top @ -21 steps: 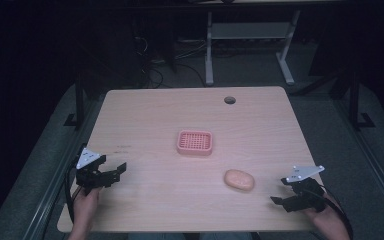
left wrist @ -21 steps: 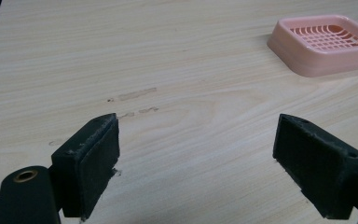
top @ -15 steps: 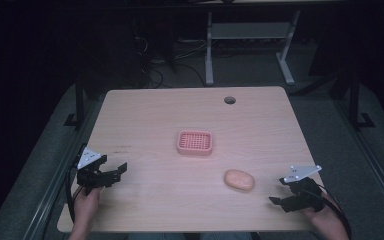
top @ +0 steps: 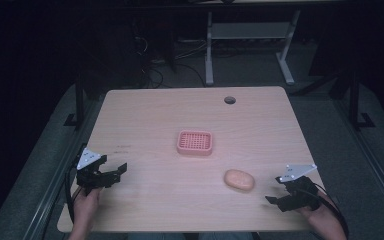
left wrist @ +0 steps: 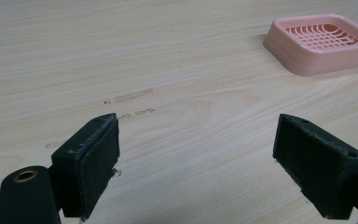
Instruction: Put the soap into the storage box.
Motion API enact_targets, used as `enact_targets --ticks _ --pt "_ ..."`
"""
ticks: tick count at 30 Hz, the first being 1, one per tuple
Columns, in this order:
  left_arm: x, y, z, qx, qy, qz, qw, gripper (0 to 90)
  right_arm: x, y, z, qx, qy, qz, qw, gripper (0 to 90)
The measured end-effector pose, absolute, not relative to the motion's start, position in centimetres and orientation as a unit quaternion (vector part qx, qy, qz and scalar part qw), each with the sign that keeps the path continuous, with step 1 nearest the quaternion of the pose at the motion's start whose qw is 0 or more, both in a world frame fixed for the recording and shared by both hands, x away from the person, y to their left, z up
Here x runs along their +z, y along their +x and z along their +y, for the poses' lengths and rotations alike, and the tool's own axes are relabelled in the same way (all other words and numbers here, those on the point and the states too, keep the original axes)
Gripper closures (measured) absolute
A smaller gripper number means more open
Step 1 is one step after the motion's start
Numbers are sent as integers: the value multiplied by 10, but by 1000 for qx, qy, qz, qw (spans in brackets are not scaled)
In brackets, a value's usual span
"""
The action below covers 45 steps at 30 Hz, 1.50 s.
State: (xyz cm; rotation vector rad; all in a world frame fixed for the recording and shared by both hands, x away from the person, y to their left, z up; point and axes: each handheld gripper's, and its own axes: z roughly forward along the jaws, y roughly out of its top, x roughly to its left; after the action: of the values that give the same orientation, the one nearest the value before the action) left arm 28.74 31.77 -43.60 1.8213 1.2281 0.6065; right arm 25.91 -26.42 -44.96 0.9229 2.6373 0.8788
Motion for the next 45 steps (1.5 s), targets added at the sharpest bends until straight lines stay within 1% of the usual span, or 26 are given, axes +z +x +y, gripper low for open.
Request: enact_targets --ticks 13,23,45 --pt "-435 287 319 243 725 490 419 142 -433 266 -246 281 288 910 102 229" --pt "-435 286 319 244 723 491 421 143 -421 280 -227 260 258 926 95 229" --pt "-434 286 320 244 722 491 423 143 -414 303 -192 237 212 945 80 229"
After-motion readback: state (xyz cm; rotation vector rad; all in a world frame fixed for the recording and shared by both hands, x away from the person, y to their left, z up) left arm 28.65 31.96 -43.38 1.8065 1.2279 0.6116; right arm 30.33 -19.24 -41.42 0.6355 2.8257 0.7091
